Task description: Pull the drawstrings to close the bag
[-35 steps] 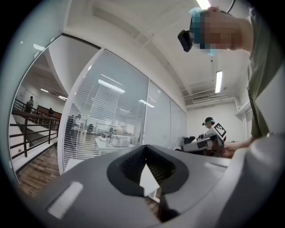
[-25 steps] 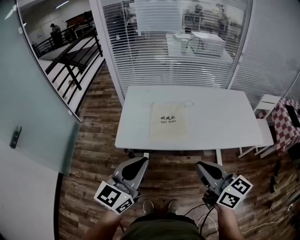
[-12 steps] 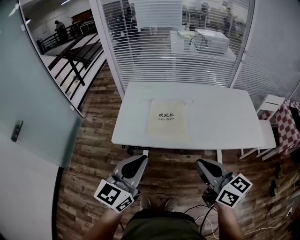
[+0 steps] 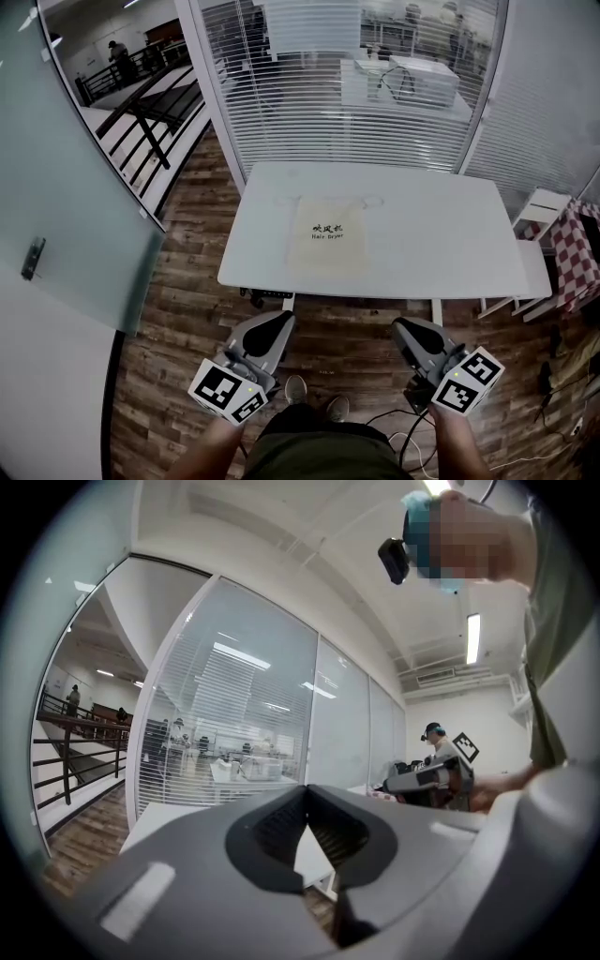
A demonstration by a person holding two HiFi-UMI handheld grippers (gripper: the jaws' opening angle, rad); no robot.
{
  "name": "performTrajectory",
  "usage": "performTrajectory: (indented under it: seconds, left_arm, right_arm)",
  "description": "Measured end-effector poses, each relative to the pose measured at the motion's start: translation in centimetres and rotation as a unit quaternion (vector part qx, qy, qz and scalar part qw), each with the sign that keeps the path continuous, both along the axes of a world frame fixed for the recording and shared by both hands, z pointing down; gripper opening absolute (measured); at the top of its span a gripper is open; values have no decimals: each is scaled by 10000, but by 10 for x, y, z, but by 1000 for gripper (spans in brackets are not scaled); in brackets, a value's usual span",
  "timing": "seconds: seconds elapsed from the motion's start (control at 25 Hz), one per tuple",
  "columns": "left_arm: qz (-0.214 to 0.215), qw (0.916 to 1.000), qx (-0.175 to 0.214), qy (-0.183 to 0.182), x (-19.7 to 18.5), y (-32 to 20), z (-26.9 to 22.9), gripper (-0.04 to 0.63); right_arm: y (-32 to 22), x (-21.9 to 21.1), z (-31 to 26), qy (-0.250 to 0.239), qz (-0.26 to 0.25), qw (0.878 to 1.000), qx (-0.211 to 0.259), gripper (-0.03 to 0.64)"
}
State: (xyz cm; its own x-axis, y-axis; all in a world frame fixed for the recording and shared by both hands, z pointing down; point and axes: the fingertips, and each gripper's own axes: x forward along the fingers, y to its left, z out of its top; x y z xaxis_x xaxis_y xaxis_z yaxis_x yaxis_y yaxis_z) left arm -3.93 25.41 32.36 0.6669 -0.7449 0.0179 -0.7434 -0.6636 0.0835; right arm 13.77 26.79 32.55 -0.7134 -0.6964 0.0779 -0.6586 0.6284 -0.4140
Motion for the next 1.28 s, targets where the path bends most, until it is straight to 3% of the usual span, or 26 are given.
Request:
performTrajectory:
  seconds: [0.52, 1.28]
  left_arm:
    - [14, 9998, -222, -1, -13, -39, 27, 8]
    - [237, 9983, -527, 8, -53, -193, 52, 8]
  right_arm:
    - [-38, -11, 27, 128, 59, 9996, -250, 9]
    - [-183, -51, 48, 257, 265, 9979, -540, 9]
